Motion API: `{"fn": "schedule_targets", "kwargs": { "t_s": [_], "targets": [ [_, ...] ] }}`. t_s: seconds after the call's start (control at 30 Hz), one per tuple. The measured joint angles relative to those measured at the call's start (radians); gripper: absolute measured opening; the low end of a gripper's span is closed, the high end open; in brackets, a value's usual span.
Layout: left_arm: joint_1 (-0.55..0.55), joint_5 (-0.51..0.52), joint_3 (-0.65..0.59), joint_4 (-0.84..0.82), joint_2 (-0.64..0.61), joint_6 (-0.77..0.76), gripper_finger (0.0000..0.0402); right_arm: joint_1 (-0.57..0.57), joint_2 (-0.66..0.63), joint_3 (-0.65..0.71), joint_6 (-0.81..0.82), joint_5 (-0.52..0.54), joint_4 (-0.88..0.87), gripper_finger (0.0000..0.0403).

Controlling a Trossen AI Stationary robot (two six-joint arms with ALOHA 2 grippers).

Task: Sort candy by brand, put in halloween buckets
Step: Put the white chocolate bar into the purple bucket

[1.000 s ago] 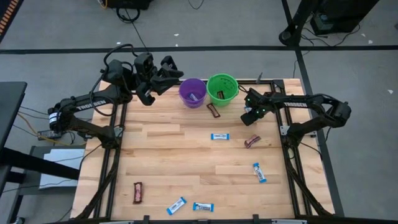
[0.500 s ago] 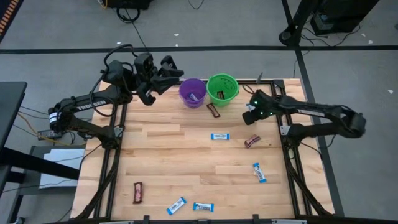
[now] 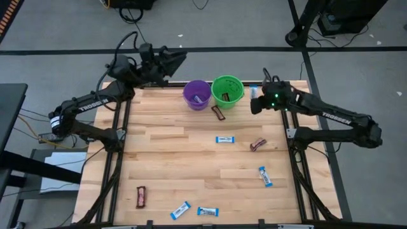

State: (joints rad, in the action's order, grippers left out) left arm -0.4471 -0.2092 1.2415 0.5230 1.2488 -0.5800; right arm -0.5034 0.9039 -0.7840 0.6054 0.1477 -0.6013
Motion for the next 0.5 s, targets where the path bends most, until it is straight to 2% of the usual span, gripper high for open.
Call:
{"fn": "schedule_targets", "kwargs": {
  "t_s": [0.5],
  "targets": [
    [-0.201,-0.019,0.0,-0.035,0.0,-0.086,0.0142,-0.001,0.197,-0.415,-0.215,0.012,0.056,0.0007]
  ]
}}
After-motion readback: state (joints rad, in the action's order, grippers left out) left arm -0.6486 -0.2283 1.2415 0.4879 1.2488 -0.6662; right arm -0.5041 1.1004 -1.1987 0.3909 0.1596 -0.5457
